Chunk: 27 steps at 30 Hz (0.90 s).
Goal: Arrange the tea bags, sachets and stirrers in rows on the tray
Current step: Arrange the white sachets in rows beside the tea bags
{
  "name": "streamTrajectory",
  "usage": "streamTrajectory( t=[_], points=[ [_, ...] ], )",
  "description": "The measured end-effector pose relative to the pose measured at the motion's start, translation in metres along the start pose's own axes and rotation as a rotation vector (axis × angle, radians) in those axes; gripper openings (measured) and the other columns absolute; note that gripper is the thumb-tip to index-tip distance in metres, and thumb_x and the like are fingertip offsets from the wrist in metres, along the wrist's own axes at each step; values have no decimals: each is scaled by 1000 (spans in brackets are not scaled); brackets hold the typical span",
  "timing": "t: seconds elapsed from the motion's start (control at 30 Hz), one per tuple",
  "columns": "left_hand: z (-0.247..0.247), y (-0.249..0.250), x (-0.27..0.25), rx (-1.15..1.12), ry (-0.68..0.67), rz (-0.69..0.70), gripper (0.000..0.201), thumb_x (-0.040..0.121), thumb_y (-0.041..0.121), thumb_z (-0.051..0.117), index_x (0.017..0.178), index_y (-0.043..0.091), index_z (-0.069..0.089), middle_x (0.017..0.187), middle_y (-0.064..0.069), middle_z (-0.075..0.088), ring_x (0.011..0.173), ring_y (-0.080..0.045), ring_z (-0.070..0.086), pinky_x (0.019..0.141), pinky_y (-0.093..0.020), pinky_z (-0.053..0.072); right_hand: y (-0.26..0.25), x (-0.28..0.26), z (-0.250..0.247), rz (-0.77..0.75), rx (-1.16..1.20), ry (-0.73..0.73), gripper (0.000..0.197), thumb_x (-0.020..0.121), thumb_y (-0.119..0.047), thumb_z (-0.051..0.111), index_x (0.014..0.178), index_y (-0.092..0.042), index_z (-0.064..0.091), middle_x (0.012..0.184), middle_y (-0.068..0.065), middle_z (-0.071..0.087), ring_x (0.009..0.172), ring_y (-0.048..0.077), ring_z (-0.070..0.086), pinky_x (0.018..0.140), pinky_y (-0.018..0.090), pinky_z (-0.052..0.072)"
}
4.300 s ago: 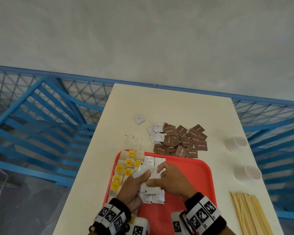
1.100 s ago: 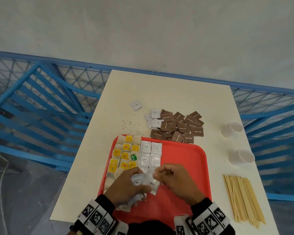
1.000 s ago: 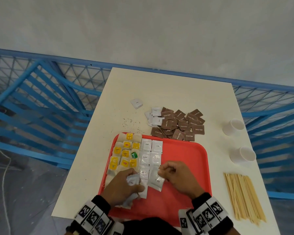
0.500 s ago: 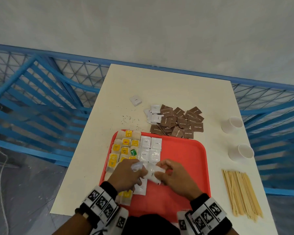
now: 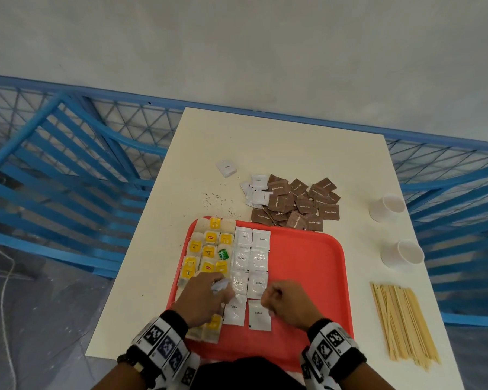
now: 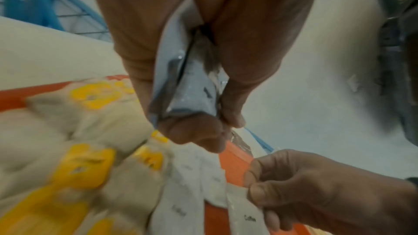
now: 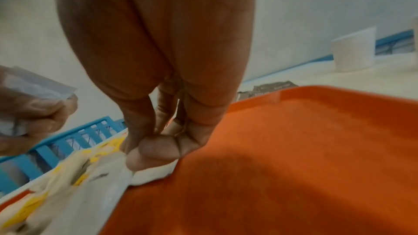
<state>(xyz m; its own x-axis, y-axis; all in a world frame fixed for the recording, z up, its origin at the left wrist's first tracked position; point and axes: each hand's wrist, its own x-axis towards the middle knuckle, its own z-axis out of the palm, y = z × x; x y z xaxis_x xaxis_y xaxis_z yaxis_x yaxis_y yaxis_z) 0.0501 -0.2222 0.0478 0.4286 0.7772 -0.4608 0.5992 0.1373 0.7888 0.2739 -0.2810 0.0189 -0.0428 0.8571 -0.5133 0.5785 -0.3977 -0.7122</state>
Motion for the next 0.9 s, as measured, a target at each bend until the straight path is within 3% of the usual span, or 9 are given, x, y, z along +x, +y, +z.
streamTrajectory(
  t=[0.07,0.13,0.33,0.5,0.6,0.67,0.73,0.8,0.9],
  points=[
    [-2,-10,-5,-88,10,-70,34,88,11,67,59,23,54,50,8,53,48,-13,57,48,-31,45,4,2,7,33,24,27,18,87,-5,66,73,-16,65,57,-4,64,46,-1,55,54,17,48],
    [-2,-15,-9,-119,31,-92,32,88,9,66,61,20,53,49,9,54,50,-18,62,51,-37,49,8,3,12,46,33,61,24,87,-4,66,68,-20,63,54,-5,63,45,1,56,55,20,49],
    [0,-17,-15,-142,32,-59,33,93,17,66,64,21,50,49,11,55,50,-15,63,48,-28,44,11,5,18,88,81,130,16,86,-7,69,73,-14,63,68,3,69,52,8,65,52,20,51],
    [1,-16,-13,-169,23,-55,31,91,19,68,64,19,50,50,10,56,50,-14,62,46,-24,42,16,5,20,66,5,207,20,83,-22,74,74,-22,57,64,-7,61,55,5,53,53,14,42],
    [-1,-15,-15,-217,-3,0,37,90,27,65,58,19,49,51,7,50,48,-11,56,53,-29,44,18,1,20,71,-50,255,22,86,-20,70,72,-23,54,63,-10,55,57,3,47,55,13,40],
    [-3,-9,-17,-339,-55,23,33,84,38,61,57,21,57,54,3,56,52,-14,58,59,-32,49,19,-2,22,86,-89,225,19,89,-22,67,73,-23,57,66,-11,57,59,1,48,56,14,41],
    [-3,-4,-16,-514,-63,-57,35,88,39,64,71,8,67,66,-3,66,61,-18,63,64,-32,52,19,-5,24,92,-77,185,16,89,-22,65,75,-22,59,67,-8,62,59,4,53,56,16,43],
    [-1,-5,-12,-758,-56,-197,28,93,24,64,86,-3,69,81,-16,69,70,-27,65,64,-34,56,18,-6,24,97,-62,180,15,89,-20,64,75,-21,59,66,-7,63,57,5,53,56,18,44],
    [-4,-8,-12,-917,-149,-262,27,81,12,73,101,-6,69,94,-26,68,75,-34,67,68,-39,55,3,-9,10,59,-115,259,21,88,-16,61,69,-23,54,63,-8,57,56,3,47,56,17,39]
  ],
)
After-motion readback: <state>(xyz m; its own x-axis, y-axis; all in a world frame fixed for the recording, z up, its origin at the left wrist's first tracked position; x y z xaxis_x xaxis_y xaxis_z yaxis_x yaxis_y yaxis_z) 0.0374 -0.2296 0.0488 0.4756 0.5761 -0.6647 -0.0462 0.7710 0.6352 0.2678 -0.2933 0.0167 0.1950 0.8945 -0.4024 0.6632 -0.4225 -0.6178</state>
